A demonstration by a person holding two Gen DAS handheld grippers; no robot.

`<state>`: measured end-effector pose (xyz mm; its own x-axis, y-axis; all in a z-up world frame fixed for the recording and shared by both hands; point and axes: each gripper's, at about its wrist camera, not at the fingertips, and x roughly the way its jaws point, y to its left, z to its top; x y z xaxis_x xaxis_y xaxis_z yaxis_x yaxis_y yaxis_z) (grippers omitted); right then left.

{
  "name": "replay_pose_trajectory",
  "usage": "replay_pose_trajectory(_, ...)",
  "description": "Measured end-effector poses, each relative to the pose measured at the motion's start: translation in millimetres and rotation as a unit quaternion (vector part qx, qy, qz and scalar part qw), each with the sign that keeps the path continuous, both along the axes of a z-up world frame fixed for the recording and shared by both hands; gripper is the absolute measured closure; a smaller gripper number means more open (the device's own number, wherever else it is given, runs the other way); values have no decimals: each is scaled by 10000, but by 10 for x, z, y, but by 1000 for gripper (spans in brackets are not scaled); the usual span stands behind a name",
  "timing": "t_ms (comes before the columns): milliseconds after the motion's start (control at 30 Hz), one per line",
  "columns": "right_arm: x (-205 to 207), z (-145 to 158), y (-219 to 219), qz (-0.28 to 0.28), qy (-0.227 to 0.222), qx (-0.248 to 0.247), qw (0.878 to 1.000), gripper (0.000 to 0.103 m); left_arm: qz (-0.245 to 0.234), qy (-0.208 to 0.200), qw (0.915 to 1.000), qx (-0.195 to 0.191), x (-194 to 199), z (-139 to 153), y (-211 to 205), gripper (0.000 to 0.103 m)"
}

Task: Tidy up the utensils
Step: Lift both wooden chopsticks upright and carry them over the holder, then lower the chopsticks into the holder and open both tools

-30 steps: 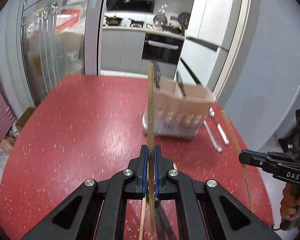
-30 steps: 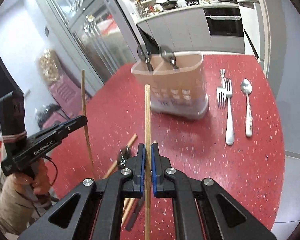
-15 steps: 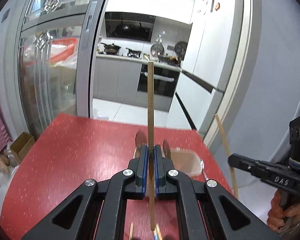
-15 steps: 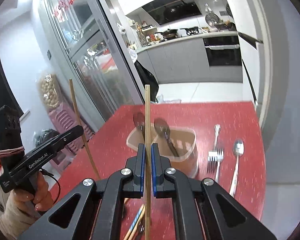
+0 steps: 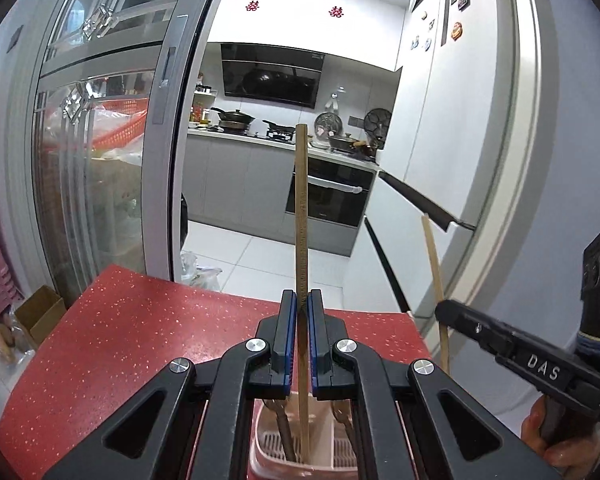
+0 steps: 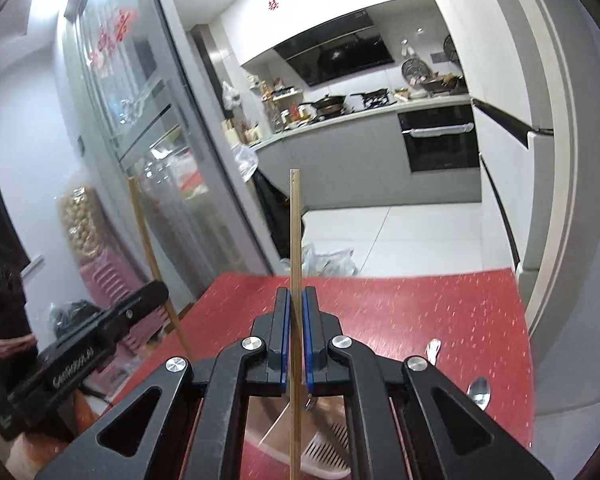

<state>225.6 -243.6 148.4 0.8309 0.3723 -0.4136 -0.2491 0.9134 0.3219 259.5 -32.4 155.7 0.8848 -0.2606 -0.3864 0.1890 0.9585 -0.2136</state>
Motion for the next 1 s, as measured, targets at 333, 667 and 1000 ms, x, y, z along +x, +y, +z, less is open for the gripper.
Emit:
replay_pose_trajectory(333, 394, -259, 171, -152, -417, -423, 9981, 97, 154, 4, 9999, 43, 188, -293, -50, 72)
replay_pose_trajectory(667, 321, -632, 289, 5, -486, -934, 9944, 97, 163, 176, 9994, 233, 208, -637, -134, 72)
replay_pose_trajectory(1000, 124, -834, 305, 228, -304, -1078, 9934, 97, 154, 333, 9977, 576, 101, -790, -225, 72)
